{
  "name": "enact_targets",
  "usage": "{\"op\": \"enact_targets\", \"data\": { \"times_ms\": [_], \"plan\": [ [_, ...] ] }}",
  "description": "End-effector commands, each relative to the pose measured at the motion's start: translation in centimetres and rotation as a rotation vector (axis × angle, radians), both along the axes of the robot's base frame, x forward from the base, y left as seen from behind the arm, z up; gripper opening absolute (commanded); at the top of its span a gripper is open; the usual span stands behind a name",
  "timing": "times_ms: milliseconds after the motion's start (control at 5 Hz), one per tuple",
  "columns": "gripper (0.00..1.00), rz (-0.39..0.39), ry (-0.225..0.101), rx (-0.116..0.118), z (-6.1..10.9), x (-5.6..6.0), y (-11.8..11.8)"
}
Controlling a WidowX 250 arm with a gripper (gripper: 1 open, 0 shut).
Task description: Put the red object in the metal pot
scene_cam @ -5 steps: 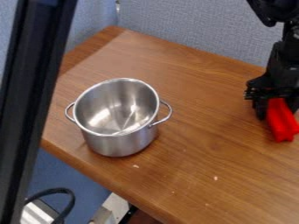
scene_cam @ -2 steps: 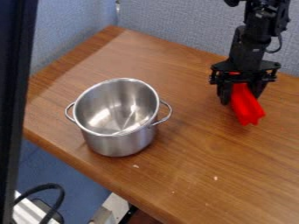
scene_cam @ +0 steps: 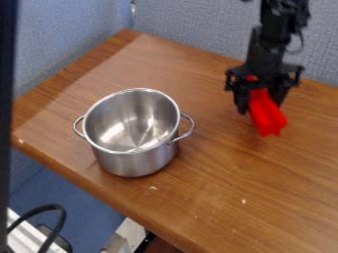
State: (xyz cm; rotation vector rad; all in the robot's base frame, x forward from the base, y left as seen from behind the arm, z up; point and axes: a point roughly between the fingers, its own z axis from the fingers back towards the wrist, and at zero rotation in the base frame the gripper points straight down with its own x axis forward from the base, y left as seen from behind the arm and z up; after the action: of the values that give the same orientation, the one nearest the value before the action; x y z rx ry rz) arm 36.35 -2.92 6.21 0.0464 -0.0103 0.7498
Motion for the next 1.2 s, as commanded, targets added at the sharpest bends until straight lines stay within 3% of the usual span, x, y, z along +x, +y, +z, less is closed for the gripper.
{"op": "enact_targets", "data": {
  "times_ms": [0,200,400,600,800,1000],
  "plan": [
    [0.00,-0.028,-0.109,-0.031,5.8,0.2,3.7],
    [0.00,-0.064,-0.116,-0.024,7.4,-1.3,7.7],
    [0.00,-0.008,-0.114,-0.012,8.1,-3.3,10.9],
    [0.00,-0.023,-0.112,-0.017,7.8,-4.8,12.1],
    [0.00,-0.001,-0.104,-0.008,7.3,-6.7,12.0],
    [0.00,0.012,-0.088,-0.005,6.6,-7.8,11.9]
  ]
}}
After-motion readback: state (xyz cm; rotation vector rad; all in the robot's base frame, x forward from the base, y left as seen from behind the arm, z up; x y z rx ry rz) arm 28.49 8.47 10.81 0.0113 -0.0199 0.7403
